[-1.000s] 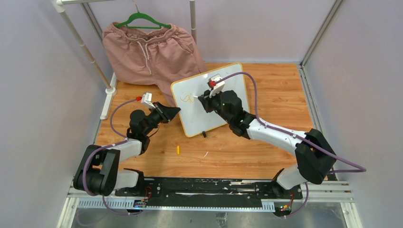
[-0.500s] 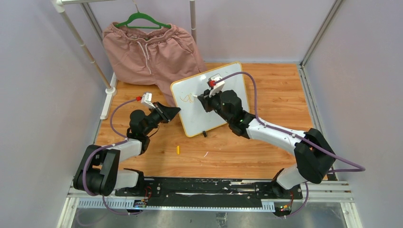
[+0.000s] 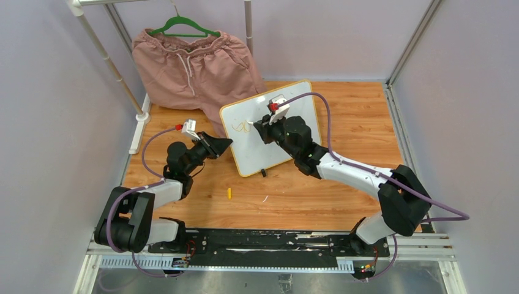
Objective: Write a sentence on the whiteboard
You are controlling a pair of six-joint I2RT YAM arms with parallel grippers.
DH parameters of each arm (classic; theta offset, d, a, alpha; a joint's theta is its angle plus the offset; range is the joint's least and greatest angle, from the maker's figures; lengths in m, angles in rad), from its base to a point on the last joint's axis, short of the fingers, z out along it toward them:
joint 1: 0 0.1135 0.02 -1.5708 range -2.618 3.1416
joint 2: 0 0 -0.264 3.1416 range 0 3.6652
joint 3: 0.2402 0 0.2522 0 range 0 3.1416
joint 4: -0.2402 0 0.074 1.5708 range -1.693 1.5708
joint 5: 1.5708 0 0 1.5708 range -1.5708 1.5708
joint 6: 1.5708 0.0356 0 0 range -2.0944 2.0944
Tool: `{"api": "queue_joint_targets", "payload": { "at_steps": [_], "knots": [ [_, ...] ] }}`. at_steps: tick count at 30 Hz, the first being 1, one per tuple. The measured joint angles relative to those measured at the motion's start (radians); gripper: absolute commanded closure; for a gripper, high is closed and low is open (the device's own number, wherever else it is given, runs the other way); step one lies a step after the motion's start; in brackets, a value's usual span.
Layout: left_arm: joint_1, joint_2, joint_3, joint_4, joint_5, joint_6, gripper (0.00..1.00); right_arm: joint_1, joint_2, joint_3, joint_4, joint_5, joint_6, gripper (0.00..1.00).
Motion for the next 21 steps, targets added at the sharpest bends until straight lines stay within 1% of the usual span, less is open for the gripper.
{"api": "queue_joint_targets", "payload": {
  "at_steps": [15,21],
  "knots": [
    [0.000,0.000,-0.003,0.006,0.004,0.000,1.00,0.000,0.003,-0.003,0.029,-0.020,0.002,1.00],
    [0.000,0.000,-0.003,0.008,0.009,0.003,1.00,-0.004,-0.050,-0.050,0.024,0.007,0.001,1.00]
  ]
}}
